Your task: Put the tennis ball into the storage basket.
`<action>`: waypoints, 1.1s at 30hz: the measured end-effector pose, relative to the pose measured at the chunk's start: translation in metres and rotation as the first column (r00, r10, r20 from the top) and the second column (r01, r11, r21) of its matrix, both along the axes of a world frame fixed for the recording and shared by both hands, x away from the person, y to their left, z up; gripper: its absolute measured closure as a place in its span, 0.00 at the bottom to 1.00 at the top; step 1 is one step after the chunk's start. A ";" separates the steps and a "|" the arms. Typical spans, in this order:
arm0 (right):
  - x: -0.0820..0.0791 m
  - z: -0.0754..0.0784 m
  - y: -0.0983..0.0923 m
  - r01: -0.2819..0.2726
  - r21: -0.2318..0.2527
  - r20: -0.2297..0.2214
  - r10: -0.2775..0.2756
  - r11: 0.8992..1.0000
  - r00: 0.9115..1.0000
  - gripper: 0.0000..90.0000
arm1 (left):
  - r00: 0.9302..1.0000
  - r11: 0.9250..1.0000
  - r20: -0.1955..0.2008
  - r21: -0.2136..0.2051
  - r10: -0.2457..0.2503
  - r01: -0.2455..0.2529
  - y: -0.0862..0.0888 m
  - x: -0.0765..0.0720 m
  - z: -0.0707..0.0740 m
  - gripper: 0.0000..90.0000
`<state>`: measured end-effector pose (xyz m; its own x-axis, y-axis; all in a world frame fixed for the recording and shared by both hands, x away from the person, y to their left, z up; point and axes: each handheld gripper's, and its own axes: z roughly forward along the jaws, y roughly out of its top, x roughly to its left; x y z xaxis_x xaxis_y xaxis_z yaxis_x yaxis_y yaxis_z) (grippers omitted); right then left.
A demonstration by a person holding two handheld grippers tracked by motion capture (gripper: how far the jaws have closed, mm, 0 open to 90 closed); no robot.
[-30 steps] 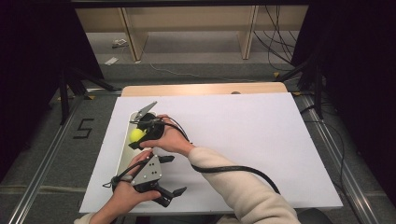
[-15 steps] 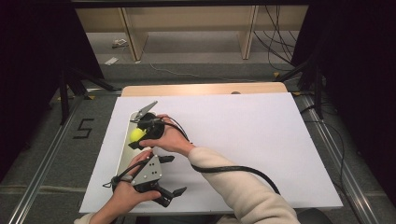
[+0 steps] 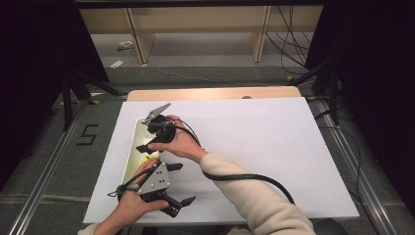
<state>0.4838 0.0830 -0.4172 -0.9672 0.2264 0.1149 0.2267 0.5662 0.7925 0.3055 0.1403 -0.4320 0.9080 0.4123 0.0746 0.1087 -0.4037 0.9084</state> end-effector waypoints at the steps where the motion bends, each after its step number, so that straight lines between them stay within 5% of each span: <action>1: 0.000 0.001 -0.001 0.004 0.002 0.001 -0.004 1.000 1.000 0.17 | 1.000 1.000 0.000 0.000 0.000 0.000 0.000 0.000 0.000 0.00; 33: -0.004 0.025 -0.080 0.124 0.046 0.043 -0.126 0.991 0.991 0.17 | 1.000 1.000 0.001 0.000 0.006 -0.006 0.000 0.000 0.000 0.00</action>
